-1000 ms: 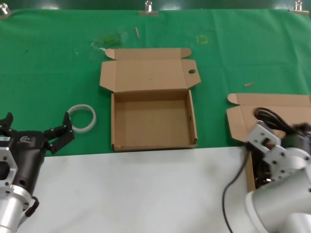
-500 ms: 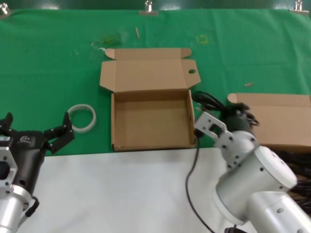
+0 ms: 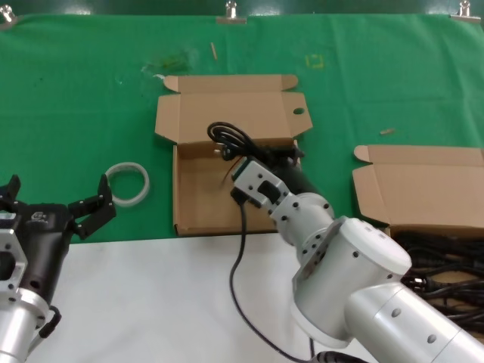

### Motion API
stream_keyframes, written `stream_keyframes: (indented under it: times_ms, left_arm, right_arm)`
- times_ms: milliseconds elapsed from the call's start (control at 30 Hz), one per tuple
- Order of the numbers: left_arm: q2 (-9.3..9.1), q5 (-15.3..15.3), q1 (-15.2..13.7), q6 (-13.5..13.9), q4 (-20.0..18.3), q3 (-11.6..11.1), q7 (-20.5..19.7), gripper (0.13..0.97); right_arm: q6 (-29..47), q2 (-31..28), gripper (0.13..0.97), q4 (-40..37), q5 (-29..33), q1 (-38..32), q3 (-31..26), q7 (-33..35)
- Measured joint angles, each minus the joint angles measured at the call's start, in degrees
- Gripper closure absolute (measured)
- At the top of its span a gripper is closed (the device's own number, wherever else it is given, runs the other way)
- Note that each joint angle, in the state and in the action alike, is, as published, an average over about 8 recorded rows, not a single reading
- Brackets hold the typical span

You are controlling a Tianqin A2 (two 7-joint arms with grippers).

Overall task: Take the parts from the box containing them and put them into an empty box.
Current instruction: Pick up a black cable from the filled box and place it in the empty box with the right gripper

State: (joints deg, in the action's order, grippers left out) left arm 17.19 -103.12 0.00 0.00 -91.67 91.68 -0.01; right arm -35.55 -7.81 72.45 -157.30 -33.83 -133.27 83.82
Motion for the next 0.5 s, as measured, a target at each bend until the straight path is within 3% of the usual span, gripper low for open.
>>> stream_keyframes:
  times_ms: [500]
  left_arm:
    - [0.00, 0.0, 0.0, 0.0, 0.0, 0.0, 0.0, 0.132]
  right_arm:
    - [0.5, -0.3, 0.894, -0.6, -0.4, -2.5, -8.1, -13.1]
